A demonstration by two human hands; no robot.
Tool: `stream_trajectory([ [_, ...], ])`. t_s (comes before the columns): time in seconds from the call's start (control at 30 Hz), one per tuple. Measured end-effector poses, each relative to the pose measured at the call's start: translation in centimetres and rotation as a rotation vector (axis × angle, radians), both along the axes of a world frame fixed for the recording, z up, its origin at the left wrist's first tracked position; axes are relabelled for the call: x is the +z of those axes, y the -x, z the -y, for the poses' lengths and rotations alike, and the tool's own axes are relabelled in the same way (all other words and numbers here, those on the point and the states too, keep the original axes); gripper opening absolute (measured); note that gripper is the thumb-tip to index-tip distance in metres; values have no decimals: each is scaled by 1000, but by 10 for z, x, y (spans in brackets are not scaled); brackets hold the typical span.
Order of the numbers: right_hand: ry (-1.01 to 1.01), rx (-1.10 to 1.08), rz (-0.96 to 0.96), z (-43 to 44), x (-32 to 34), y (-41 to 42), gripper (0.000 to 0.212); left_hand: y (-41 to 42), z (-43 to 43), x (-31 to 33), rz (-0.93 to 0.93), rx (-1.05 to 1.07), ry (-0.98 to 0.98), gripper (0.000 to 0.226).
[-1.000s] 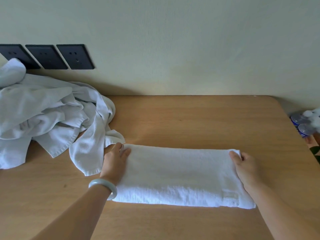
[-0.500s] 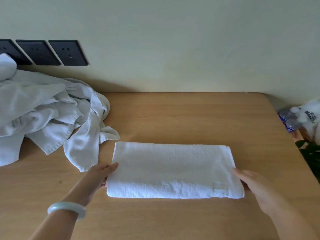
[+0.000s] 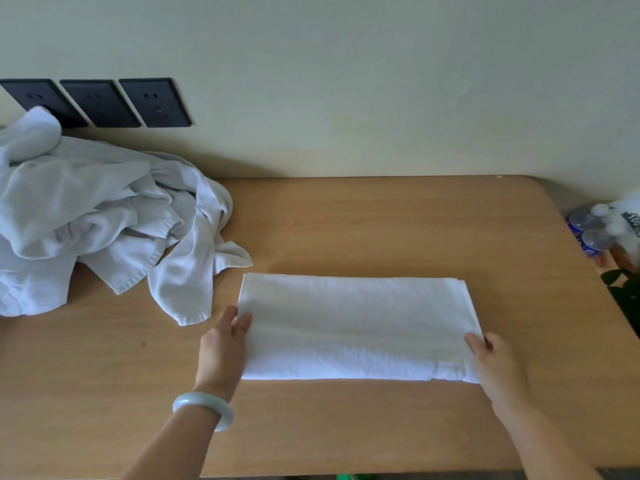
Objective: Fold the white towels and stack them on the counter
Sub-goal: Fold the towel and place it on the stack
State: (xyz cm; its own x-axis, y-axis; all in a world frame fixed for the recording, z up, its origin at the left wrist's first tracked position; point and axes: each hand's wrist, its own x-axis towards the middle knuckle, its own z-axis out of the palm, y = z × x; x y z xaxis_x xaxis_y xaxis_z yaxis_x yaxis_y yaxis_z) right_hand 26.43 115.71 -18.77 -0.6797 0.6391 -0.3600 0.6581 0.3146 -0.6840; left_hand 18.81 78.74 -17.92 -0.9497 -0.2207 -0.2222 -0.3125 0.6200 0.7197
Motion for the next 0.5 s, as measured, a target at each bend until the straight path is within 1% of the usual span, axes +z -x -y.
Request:
stream_trajectory([
  [0.13,-309,-19,33,18,-6,-7,28,-6,-17,-3,12,47,167,14],
  [0.17,-342,-37,44,23,-6,-9,26,-7,-18,-6,12,42,191,13],
  [0.23,-335,-79,66,27,-8,-10,24,-9,-20,-6,25,13,228,13],
  [0.3,-300,-77,58,26,-3,-10,21,-10,-20,-4,42,5,226,17],
  [0.4,-139,-76,38,19,13,0,23,-12,-22,8,69,25,191,21],
  [0.43,-117,-74,25,16,19,6,26,-11,-24,10,41,19,238,26],
  [0.5,-112,-70,-23,9,26,20,34,-9,-32,12,-82,-77,449,42],
])
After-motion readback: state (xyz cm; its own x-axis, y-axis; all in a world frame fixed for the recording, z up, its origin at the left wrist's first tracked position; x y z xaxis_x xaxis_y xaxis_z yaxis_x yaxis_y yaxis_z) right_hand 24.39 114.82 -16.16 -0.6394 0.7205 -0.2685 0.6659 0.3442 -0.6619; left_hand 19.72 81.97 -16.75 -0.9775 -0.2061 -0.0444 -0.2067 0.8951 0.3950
